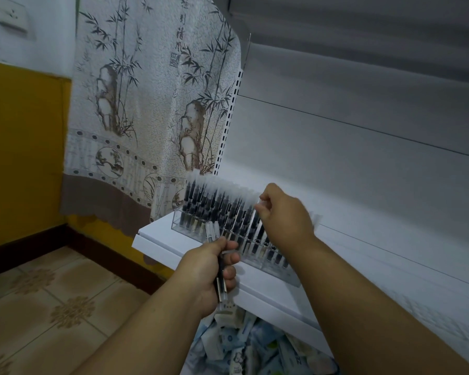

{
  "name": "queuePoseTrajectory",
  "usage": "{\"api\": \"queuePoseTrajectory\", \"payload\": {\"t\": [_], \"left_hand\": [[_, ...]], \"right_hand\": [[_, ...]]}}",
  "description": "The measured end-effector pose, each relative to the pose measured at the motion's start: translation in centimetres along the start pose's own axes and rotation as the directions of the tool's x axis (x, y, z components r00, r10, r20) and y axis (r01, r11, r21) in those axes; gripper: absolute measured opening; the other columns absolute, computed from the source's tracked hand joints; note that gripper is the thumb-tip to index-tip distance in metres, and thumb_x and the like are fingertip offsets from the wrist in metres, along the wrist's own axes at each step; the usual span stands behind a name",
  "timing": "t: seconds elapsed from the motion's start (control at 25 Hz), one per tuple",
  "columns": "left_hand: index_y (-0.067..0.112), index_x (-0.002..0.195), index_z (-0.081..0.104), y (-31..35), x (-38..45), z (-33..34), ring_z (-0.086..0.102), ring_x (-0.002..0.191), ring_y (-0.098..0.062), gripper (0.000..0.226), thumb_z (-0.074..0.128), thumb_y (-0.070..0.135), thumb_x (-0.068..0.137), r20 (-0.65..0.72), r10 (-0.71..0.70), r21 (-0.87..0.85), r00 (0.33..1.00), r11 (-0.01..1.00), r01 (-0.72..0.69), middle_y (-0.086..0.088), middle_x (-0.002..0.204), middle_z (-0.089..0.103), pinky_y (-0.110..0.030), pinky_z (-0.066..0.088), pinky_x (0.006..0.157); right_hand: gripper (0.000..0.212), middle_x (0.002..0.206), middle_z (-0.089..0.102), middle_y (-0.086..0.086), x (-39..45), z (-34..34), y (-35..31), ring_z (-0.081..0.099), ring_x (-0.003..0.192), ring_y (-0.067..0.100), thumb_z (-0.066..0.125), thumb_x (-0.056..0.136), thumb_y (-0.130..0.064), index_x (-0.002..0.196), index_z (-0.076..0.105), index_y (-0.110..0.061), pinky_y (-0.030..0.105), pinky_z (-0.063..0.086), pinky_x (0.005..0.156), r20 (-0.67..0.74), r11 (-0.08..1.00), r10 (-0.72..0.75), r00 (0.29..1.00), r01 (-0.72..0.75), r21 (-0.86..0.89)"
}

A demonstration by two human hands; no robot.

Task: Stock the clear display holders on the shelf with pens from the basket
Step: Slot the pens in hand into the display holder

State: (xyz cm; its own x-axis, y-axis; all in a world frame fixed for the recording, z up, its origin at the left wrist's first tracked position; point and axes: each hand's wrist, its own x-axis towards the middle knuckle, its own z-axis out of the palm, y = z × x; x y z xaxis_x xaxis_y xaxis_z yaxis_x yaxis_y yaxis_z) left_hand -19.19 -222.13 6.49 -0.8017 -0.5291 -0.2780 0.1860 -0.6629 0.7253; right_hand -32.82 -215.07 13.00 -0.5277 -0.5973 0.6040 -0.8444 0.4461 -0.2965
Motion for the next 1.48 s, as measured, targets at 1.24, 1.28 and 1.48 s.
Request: {"api": "queuePoseTrajectory", "payload": {"t": [1.24, 1.28, 1.48], "left_hand": [[0.002, 0.104, 0.063, -0.7, 0.0, 0.5, 0.032, 0.039, -0.011, 0.032, 0.044, 0.027, 0.104, 0.056, -0.018, 0.044, 0.998, 0.999, 0.015, -0.004, 0.057, 0.054, -0.02, 0.027, 0.036], [0.002, 0.104, 0.063, -0.7, 0.0, 0.5, 0.032, 0.04, -0.011, 0.032, 0.044, 0.027, 0.104, 0.056, -0.021, 0.041, 0.998, 0.999, 0.019, -0.004, 0.057, 0.054, -0.02, 0.027, 0.036], [0.003, 0.105, 0.063, -0.9, 0.2, 0.4, 0.031, 0.039, -0.01, 0.031, 0.045, 0.028, 0.103, 0.045, -0.036, 0.034, 0.998, 0.999, 0.035, -0.003, 0.058, 0.053, -0.02, 0.026, 0.036]], "right_hand": [[0.003, 0.089, 0.058, -0.012, -0.8, -3.3, 1.1, 0.058, 0.068, 0.013, 0.053, 0.098, -0.022, 0.101, 0.053, -0.023, 0.026, 0.048, 0.062, -0.253, 0.981, 0.054, 0.966, -0.004, 0.194], [0.003, 0.088, 0.057, -0.014, -0.7, -3.2, 1.0, 0.059, 0.068, 0.012, 0.053, 0.098, -0.022, 0.101, 0.053, -0.024, 0.027, 0.049, 0.063, -0.247, 0.981, 0.046, 0.968, 0.003, 0.195], [0.006, 0.087, 0.056, -0.017, -0.1, -3.4, 0.8, 0.055, 0.075, 0.001, 0.056, 0.095, -0.019, 0.1, 0.055, -0.023, 0.017, 0.043, 0.063, -0.206, 0.973, 0.031, 0.978, 0.018, 0.231]]}}
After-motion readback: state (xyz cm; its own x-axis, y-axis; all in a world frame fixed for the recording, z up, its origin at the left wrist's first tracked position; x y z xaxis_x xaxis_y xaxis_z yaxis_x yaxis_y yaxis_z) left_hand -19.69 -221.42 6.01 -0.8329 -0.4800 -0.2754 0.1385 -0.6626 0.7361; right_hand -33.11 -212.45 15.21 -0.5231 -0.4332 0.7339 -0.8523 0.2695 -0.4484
